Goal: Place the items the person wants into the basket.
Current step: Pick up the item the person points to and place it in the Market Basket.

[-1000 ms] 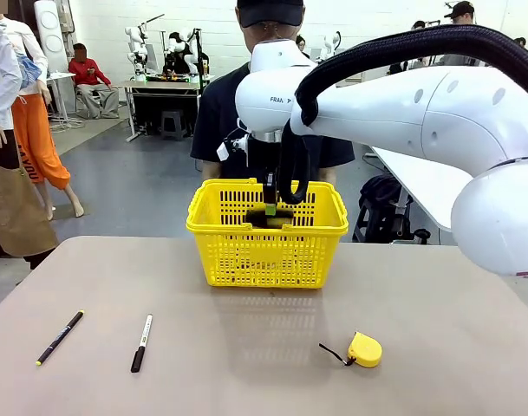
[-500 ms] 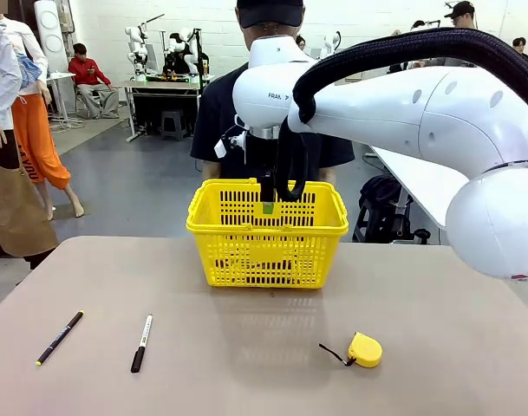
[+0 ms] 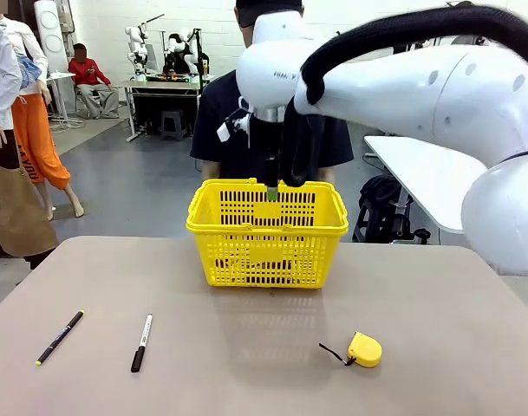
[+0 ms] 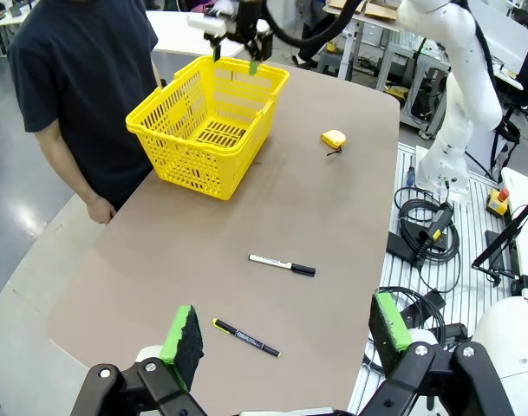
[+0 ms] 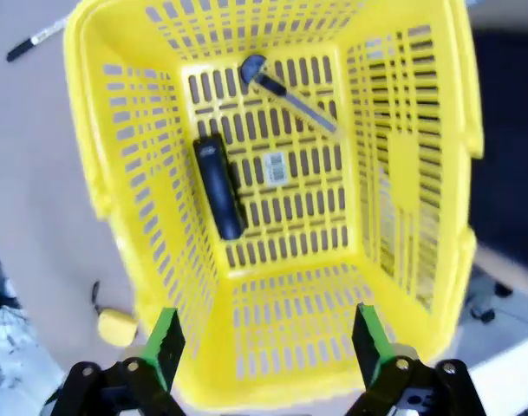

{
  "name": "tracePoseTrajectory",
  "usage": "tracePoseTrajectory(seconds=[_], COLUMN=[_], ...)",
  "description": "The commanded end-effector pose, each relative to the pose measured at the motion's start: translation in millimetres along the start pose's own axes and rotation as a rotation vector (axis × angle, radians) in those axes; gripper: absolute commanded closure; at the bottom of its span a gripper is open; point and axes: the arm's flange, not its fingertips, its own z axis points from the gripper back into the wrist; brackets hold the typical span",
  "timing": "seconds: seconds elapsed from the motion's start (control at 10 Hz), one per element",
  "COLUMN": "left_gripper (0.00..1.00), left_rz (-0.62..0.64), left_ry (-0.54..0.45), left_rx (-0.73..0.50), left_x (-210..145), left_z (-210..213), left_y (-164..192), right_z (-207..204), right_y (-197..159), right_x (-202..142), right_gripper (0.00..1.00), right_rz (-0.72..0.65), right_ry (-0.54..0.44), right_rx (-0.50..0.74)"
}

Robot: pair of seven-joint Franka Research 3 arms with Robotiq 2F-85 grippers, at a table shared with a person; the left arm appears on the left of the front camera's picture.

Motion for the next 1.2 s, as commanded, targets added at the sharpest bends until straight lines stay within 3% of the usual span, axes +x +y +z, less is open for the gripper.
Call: tracePoseTrajectory(seconds=[0.0, 0.3, 0.5, 0.8, 1.1], left_gripper=[0.00, 0.00, 0.00, 0.00, 0.00], left_rz=[-0.020, -0.020, -0.020, -0.020, -0.020], left_ry=[-0.021, -0.021, -0.021, -0.021, -0.021], left_rx=[-0.005, -0.005, -0.005, -0.005, -0.005], left_x=[-0.5, -0.5, -0.5, -0.5, -0.5], left_z=[1.4, 1.4, 1.4, 1.4, 1.4], left_y=[-0.7, -0.7, -0.7, -0.7, -0.7], right_z=[36.3, 70.9, 55.5, 31.4, 19.9], right_y=[69.1, 143.8, 167.4, 163.7, 140.6], right_x=[-92.4, -240.7, -303.0, -347.8, -348.7], right_gripper=[0.00, 0.00, 0.00, 0.00, 0.00], right_rz=[-0.160, -0.463, -0.601, -0.712, -0.744], right_ry=[0.009, -0.089, -0.156, -0.232, -0.208], right_rx=[-0.068, -0.157, -0.153, -0.124, -0.079])
